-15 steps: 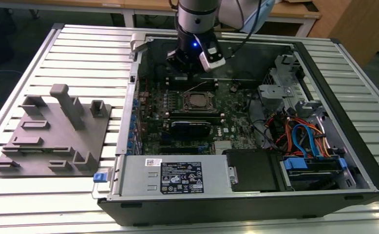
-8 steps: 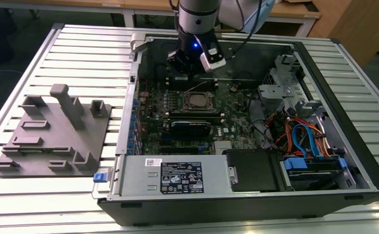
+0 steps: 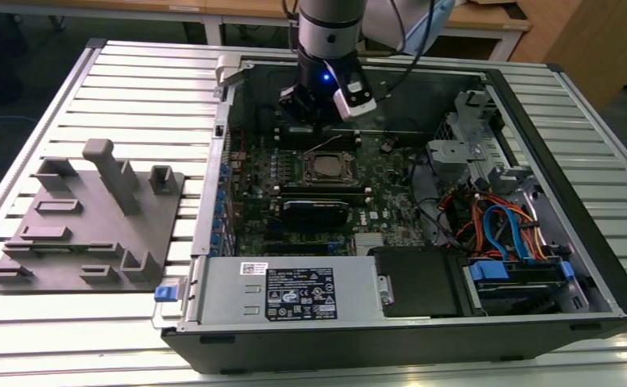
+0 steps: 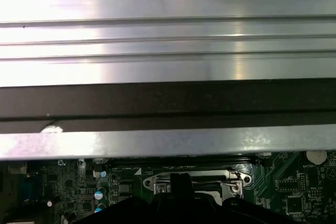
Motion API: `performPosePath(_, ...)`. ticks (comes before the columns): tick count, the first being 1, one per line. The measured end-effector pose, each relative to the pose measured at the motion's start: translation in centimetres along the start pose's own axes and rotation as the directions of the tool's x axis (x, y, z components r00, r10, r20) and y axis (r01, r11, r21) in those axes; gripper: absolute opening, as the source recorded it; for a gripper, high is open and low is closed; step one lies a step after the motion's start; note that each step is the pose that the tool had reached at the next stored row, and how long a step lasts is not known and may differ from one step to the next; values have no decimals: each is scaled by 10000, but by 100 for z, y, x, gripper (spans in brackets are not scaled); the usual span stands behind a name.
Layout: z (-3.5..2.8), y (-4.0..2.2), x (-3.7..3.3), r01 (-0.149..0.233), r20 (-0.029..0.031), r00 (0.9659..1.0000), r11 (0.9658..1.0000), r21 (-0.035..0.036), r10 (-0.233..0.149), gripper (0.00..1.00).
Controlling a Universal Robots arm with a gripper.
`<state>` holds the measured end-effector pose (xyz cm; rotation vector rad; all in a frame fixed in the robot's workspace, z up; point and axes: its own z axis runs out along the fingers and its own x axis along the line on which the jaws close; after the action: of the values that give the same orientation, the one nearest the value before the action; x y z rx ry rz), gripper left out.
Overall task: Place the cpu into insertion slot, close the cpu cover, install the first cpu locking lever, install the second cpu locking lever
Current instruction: 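Install the first cpu locking lever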
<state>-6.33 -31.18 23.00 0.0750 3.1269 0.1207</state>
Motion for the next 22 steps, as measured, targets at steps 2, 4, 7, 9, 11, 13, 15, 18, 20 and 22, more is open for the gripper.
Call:
performPosePath(2, 11, 0, -22, 0, -1, 10000, 10000, 1, 0, 11)
performPosePath(4, 19, 1, -37, -1, -1, 10000, 10000, 2, 1, 11)
performPosePath(7, 27, 4, -54, -1, 0, 10000, 10000, -1, 1, 11)
performPosePath(9, 31, 6, -62, -1, 1, 10000, 10000, -1, 1, 11)
performPosePath(11, 35, 12, -68, -2, -1, 10000, 10000, 2, 2, 11)
performPosePath(13, 41, 20, -71, -1, 0, 10000, 10000, 0, 1, 11)
performPosePath(15, 47, 29, -72, -2, 0, 10000, 10000, 0, 2, 11)
performPosePath(18, 56, 44, -83, -2, 0, 10000, 10000, 0, 2, 11)
performPosePath(20, 60, 55, -96, -3, 0, 10000, 10000, 0, 3, 11)
performPosePath(22, 62, 63, -108, -3, -1, 10000, 10000, 1, 3, 11)
